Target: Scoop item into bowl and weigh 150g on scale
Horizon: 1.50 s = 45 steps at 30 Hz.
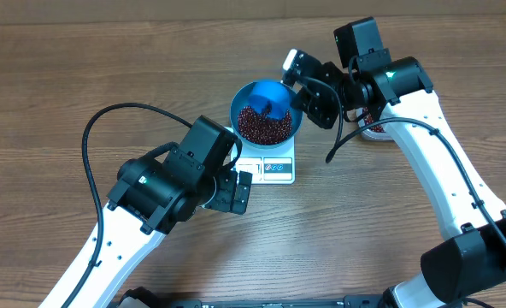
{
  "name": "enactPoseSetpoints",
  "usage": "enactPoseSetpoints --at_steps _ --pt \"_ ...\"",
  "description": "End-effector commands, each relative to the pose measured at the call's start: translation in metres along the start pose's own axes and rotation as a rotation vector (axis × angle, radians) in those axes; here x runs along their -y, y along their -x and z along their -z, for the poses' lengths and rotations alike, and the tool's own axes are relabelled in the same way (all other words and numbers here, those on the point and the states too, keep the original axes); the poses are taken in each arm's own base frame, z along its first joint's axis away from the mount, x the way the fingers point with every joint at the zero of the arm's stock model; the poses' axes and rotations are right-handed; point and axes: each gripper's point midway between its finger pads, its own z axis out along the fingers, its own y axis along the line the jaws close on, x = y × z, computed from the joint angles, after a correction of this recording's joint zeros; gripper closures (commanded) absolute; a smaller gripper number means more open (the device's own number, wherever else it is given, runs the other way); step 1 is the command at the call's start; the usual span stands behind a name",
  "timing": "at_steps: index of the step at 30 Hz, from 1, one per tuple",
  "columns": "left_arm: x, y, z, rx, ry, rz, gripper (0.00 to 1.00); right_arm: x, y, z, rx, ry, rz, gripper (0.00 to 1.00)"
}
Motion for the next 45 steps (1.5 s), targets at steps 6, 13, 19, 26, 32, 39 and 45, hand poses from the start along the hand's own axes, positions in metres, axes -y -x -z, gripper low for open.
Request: enactPoseSetpoints --at_steps 6,13,19,26,32,39,45 --pt "0.0012 -0.0002 0.0017 0.005 -0.005 0.004 0.0 0.004 0.0165 0.0198 0.049 -0.053 -0.069 0.96" --pt "0.0012 -0.0001 0.0017 0.006 -0.005 0.004 0.0 0.0034 0.0157 0.0196 0.047 -0.05 -0.07 0.96" --pt "0.0012 -0.0002 0.0017 0.005 -0.005 0.004 0.0 0.0008 0.0126 0.0184 0.037 -0.037 -0.144 0.96" --pt "0.0012 -0.0001 0.0017 0.006 -0.005 0.004 0.0 -0.0049 0.0121 0.0179 0.044 0.0 -0.199 0.96" --pt "0.0012 -0.0001 0.0017 0.006 -0.005 0.004 0.0 0.0025 0.011 0.0203 0.054 -0.017 -0.24 0.96" --pt "0.0012 -0.0002 0.0017 0.005 -0.005 0.004 0.0 0.0033 0.0111 0.0205 0.056 -0.018 -0.26 0.96" --pt "0.0012 -0.0002 0.0017 0.005 -0.005 0.004 0.0 0.0027 0.0102 0.02 0.048 -0.021 -0.222 0.96"
